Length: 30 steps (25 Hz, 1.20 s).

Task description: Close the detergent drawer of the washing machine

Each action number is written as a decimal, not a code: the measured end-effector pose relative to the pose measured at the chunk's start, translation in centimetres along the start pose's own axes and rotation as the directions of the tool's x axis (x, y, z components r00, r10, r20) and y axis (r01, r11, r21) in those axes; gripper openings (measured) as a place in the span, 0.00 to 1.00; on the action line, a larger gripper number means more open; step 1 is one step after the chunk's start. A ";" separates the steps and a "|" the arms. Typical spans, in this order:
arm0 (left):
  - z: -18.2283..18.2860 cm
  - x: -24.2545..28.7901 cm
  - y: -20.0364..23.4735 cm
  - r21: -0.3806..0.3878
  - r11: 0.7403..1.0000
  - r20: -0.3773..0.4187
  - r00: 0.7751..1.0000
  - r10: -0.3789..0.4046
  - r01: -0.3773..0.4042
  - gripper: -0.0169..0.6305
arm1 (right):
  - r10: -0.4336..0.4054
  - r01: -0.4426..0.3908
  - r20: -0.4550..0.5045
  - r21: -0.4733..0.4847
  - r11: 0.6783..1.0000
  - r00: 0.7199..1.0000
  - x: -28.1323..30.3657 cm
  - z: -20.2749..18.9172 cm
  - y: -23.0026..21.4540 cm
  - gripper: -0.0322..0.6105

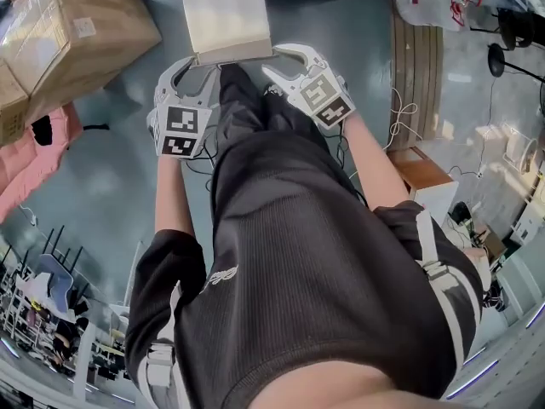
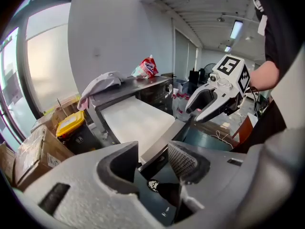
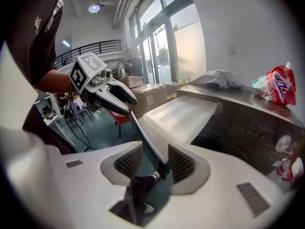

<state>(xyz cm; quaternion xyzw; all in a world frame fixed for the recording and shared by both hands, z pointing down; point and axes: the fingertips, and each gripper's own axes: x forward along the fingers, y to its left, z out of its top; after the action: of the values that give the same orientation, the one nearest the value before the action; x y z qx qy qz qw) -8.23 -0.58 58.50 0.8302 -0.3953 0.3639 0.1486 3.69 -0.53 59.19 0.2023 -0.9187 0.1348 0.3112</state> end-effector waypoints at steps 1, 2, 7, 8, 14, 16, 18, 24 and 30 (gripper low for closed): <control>-0.7 0.2 0.1 0.005 1.000 -0.020 1.000 0.000 0.000 0.34 | 0.005 -0.005 -0.013 -0.002 1.000 1.000 0.2 -0.4 0.1 0.32; -1.3 0.3 0.1 0.011 1.000 -0.039 0.999 0.000 0.001 0.35 | 0.010 -0.010 -0.023 -0.001 1.000 1.000 0.3 -0.8 0.2 0.32; -2.5 1.3 0.5 -0.032 0.999 -0.075 0.997 -0.033 0.031 0.35 | 0.020 -0.019 -0.047 0.023 1.000 0.999 0.5 -1.7 -0.6 0.32; -2.8 1.4 0.7 -0.039 0.999 -0.081 0.996 -0.030 0.027 0.35 | 0.018 -0.017 -0.048 0.027 0.999 0.999 0.6 -1.7 -0.8 0.32; -4.3 1.5 1.3 -0.101 0.995 -0.116 0.992 -0.038 0.026 0.36 | 0.031 -0.028 -0.078 0.036 0.999 0.996 1.3 -2.6 -0.8 0.32; -4.5 1.7 1.2 -0.104 0.994 -0.125 0.992 -0.036 0.023 0.36 | 0.035 -0.032 -0.091 0.035 0.999 0.995 1.5 -3.1 -0.7 0.32; -4.9 1.8 1.0 -0.096 0.995 -0.140 0.989 -0.037 0.023 0.36 | 0.034 -0.030 -0.101 0.038 0.999 0.994 1.6 -3.5 -0.6 0.32; -6.3 2.4 0.9 -0.103 0.994 -0.162 0.986 -0.038 0.022 0.38 | 0.030 -0.023 -0.099 0.074 0.997 0.995 2.1 -3.7 -0.4 0.32; -6.0 2.7 0.8 -0.161 0.987 -0.137 0.990 -0.029 0.007 0.38 | 0.005 0.002 -0.093 0.076 0.997 0.996 2.3 -3.9 -0.5 0.30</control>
<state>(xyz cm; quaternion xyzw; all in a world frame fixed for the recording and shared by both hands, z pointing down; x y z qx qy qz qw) -10.56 0.62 64.58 0.7918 -0.4045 0.3865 0.2451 4.22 -0.15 63.69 0.2069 -0.8976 0.1792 0.3455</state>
